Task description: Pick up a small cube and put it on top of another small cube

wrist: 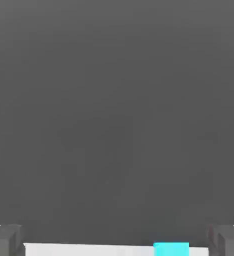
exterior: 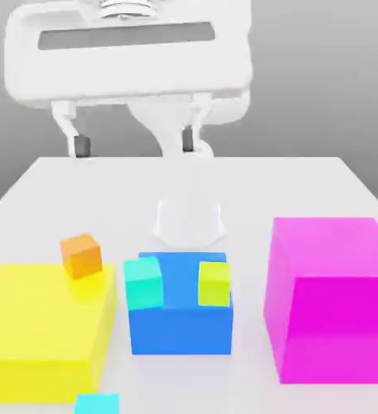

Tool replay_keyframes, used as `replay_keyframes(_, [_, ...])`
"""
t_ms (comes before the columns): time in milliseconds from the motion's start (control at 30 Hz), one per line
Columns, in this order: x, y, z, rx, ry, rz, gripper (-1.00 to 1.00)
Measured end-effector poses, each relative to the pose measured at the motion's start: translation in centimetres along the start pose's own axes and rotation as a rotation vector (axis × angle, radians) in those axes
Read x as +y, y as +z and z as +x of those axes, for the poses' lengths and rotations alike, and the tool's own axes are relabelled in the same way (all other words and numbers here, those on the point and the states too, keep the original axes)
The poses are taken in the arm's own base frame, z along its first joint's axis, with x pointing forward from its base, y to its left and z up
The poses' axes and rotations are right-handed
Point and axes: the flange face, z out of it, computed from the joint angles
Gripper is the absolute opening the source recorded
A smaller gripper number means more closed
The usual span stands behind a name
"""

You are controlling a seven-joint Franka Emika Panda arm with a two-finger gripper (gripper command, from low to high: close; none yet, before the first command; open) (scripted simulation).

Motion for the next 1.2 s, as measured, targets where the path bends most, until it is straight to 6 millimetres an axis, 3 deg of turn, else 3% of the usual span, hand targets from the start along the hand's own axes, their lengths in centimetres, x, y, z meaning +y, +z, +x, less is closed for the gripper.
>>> replay_keyframes(233, [4.1,11.9,0.8,-0.110,0.003,-0.129,0.00])
replay_keyframes(467, [10.1,22.8,-0.5,-0.209,-0.006,-0.271,0.00])
replay_keyframes(600, [12.3,28.4,-1.7,-0.221,-0.009,-0.292,0.00])
replay_keyframes(633, [12.7,29.6,-2.0,-0.222,-0.008,-0.293,-1.00])
replay_keyframes(867, [12.8,29.8,-2.0,-0.223,-0.008,-0.293,-1.00])
replay_keyframes(1000, [11.4,25.2,-1.0,-0.224,-0.007,-0.293,-1.00])
replay_keyframes(1200, [10.8,18.8,-2.7,-0.243,0.078,-0.269,-1.00])
